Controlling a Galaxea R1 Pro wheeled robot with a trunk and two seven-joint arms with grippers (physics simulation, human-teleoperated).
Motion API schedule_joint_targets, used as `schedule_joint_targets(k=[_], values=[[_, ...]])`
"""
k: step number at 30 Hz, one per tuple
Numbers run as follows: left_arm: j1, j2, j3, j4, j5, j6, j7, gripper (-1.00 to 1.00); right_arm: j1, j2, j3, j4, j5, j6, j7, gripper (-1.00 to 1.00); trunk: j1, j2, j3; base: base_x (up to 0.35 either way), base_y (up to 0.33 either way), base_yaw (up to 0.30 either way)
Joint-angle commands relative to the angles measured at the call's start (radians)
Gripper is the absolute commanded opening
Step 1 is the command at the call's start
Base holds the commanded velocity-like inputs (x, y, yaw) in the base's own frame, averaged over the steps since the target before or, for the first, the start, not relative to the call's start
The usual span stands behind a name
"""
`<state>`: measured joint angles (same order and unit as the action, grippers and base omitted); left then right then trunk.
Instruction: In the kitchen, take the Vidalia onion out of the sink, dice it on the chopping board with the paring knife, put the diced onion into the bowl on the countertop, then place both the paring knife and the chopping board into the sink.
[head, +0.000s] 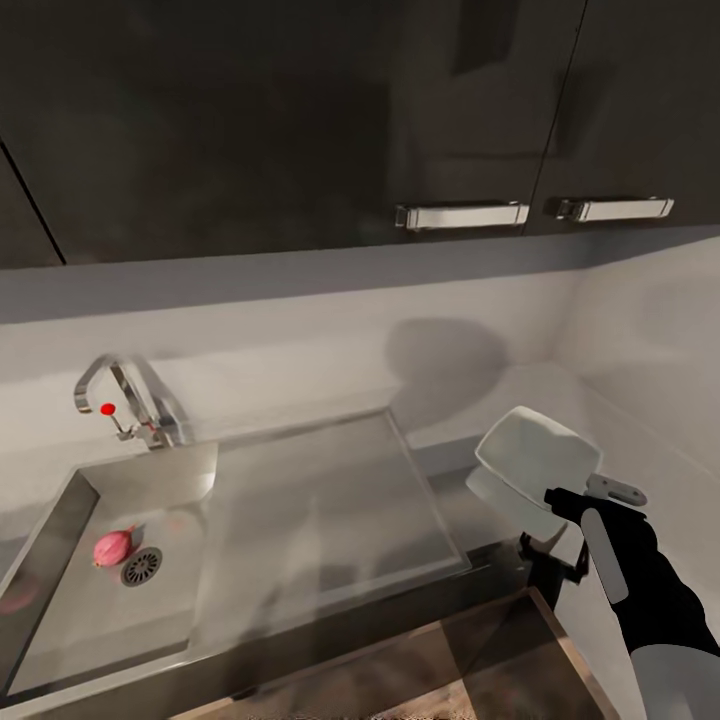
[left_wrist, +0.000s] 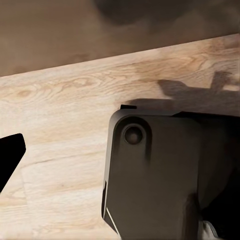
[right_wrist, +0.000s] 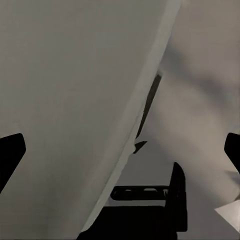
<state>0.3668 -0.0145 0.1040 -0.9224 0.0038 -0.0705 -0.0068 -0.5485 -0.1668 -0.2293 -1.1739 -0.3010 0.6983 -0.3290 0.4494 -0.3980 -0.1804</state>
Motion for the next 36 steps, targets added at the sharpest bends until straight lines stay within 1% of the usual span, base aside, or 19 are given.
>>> schedule_joint_targets(k=[1, 7, 12, 13, 32, 36], values=[[0.0, -0.001, 0.002, -0.001, 0.001, -0.002, -0.001, 1.0, -0.001, 0.0, 0.001, -0.001, -0.011, 0.003, -0.008, 1.0, 0.001, -0.002, -0.003, 0.0, 0.0, 0.0], [0.0, -0.001, 0.002, -0.001, 0.0, -0.002, -0.001, 1.0, -0.001, 0.0, 0.001, -0.001, -0.011, 0.003, -0.008, 1.0, 0.001, -0.002, -0.013, 0.0, 0.0, 0.0], [0.0, -0.001, 0.002, -0.001, 0.0, -0.002, -0.001, 1.0, -0.001, 0.0, 0.001, -0.001, -0.011, 0.003, -0.008, 1.0, 0.001, -0.002, -0.015, 0.0, 0.0, 0.0], [0.0, -0.001, 0.002, -0.001, 0.0, -0.002, -0.001, 1.0, -0.001, 0.0, 0.001, -0.001, -0.012, 0.003, -0.008, -1.0, 0.001, -0.002, -0.016, 0.0, 0.0, 0.0], [0.0, -0.001, 0.002, -0.001, 0.0, -0.002, -0.001, 1.0, -0.001, 0.003, 0.001, -0.001, -0.013, 0.003, -0.008, -1.0, 0.001, -0.002, -0.016, 0.0, 0.0, 0.0], [0.0, -0.001, 0.001, -0.006, -0.001, -0.002, -0.001, 1.0, -0.001, 0.0, 0.0, -0.012, -0.015, 0.003, -0.01, -1.0, 0.001, -0.002, -0.012, 0.0, 0.0, 0.0]])
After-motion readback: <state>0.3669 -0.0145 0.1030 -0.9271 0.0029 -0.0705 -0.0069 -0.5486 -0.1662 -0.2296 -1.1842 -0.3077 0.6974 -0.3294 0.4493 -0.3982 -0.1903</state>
